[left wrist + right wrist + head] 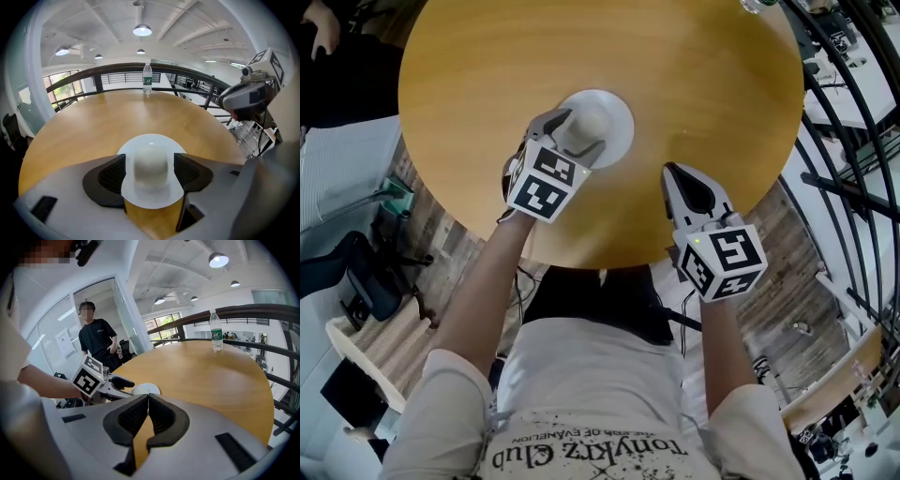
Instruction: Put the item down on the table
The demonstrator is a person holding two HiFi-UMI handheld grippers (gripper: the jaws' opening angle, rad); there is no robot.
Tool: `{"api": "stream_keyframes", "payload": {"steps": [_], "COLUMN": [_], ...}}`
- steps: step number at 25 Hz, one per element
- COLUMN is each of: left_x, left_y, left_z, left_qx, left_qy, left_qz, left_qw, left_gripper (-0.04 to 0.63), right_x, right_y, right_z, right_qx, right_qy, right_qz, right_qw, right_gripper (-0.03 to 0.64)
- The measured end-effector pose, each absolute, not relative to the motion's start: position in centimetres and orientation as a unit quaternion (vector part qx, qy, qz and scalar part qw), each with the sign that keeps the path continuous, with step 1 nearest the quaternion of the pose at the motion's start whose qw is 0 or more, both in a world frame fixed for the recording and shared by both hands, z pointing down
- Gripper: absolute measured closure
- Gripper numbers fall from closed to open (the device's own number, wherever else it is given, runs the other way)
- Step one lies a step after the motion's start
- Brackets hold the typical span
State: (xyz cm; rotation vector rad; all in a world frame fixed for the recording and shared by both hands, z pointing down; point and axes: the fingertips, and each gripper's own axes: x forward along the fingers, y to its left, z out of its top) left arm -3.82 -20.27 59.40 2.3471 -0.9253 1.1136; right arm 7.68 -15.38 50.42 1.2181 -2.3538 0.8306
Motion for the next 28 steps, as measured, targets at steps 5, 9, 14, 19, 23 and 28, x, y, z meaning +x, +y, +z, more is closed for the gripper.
{"api": "stream_keyframes", "payload": {"steps": [5, 9, 14, 19, 23, 28], "left_x": [-4.6, -5.2, -5.6, -6.9, -8.6, -9.4], "left_y": [-19.5, -18.2, -14.8, -11.8, -9.3, -6.4], "left_z": [57.5, 54.6, 50.7, 47.6, 45.7, 43.6], "left_qx": [0.836, 0.842, 0.851, 0.849, 0.845, 0.840], "left_qy": [-0.342, -0.360, -0.369, -0.390, -0.406, -0.426], "left_qz": [0.386, 0.350, 0.305, 0.272, 0.258, 0.235], "left_qw": [0.185, 0.199, 0.216, 0.230, 0.235, 0.239], "left_gripper": [0.272, 0.272, 0.276, 0.314, 0.358, 0.437], "right_x": [7.2, 6.7, 6.8, 7.7, 6.9, 6.3], "right_y": [-15.0, -14.2, -12.8, -11.5, -10.4, -9.7], "right_z": [49.3, 47.7, 45.7, 44.0, 43.2, 42.0], "right_qx": [0.428, 0.425, 0.423, 0.424, 0.419, 0.412], "right_qy": [-0.839, -0.845, -0.851, -0.853, -0.856, -0.860], "right_qz": [0.284, 0.272, 0.254, 0.247, 0.246, 0.239], "right_qw": [0.181, 0.178, 0.179, 0.177, 0.179, 0.182], "right_gripper": [0.592, 0.592, 0.592, 0.592, 0.592, 0.592]}}
